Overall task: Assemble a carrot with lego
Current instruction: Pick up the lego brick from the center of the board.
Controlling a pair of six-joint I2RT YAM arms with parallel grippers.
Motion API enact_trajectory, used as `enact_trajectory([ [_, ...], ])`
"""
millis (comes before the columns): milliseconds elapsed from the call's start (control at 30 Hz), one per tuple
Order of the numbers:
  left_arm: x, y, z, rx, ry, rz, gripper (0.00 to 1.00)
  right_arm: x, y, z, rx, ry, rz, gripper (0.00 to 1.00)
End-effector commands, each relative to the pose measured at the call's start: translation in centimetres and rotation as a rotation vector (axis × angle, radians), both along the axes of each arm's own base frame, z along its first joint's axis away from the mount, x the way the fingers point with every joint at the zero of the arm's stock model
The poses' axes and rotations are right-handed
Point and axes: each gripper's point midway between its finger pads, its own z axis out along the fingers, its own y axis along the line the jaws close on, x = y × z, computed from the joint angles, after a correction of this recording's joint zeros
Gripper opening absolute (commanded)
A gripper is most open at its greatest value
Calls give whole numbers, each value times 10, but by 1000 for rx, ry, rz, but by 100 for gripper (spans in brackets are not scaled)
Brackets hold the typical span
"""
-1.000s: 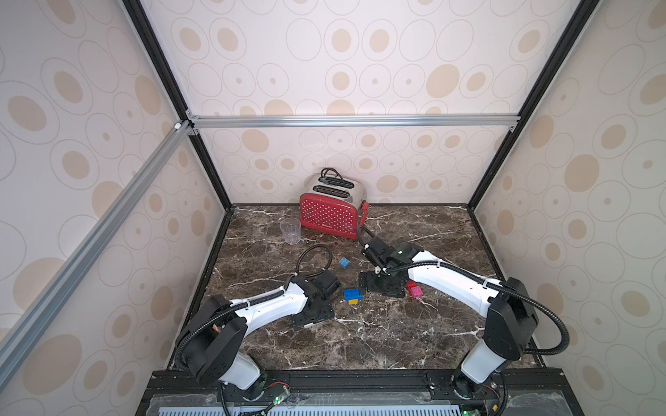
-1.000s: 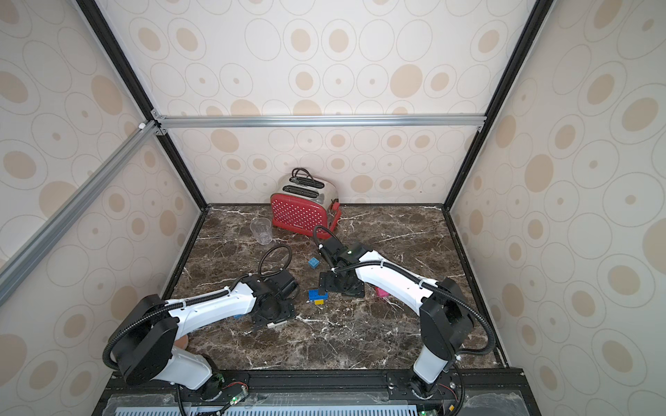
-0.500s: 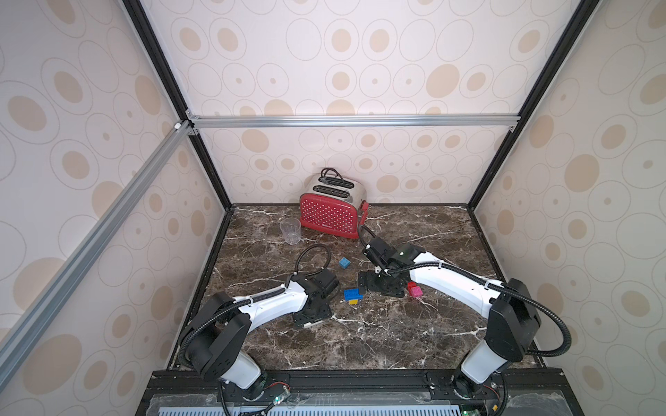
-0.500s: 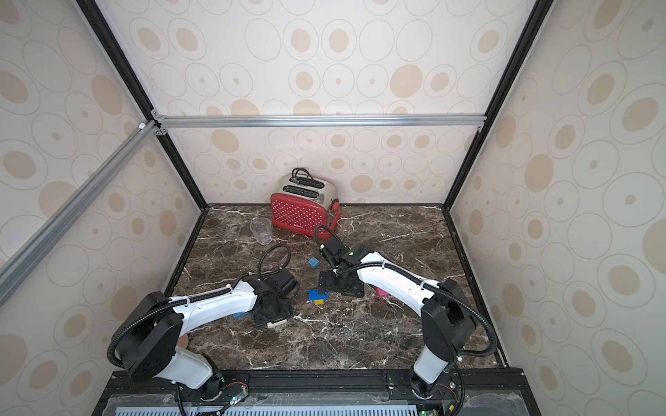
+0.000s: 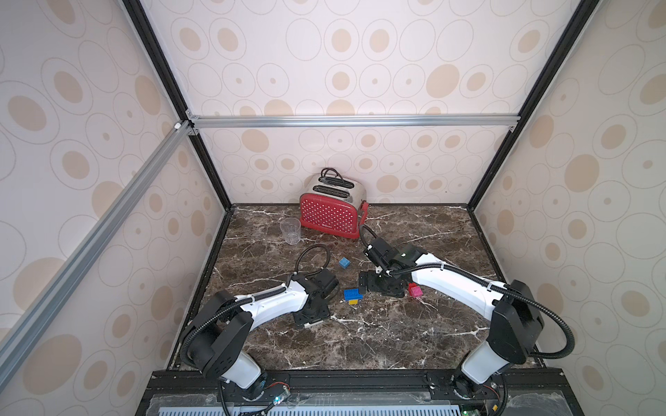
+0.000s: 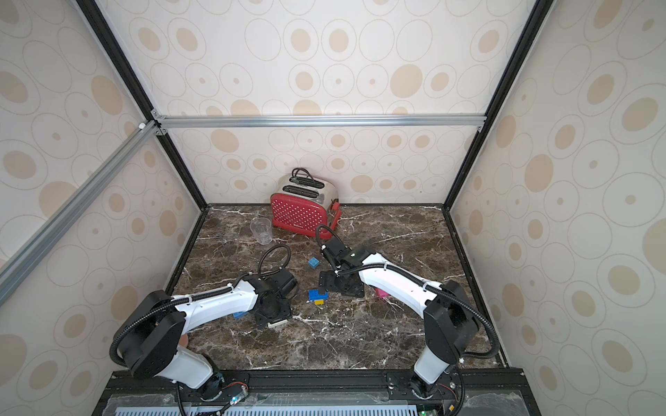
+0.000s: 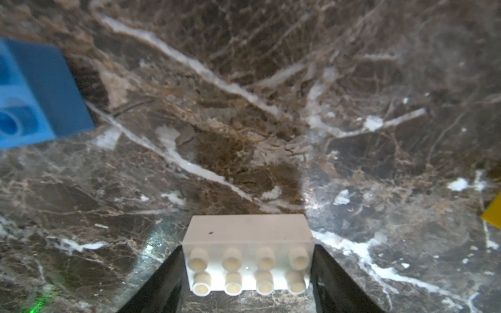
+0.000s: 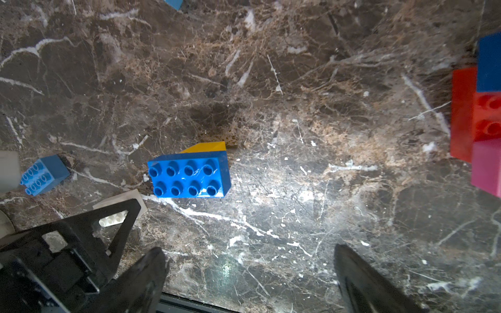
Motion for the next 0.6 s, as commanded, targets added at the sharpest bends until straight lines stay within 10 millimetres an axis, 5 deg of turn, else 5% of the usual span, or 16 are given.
enact_trajectory([
  [0, -2, 7, -3, 32, 18, -5, 67, -3, -7, 5, 3, -3, -12, 99],
  [200, 1, 6, 6, 27, -2, -12, 54, -3, -11, 6, 1, -11, -18, 99],
  [567, 25, -23, 81, 22, -118, -134, 49, -22, -28, -12, 55, 10, -59, 99],
])
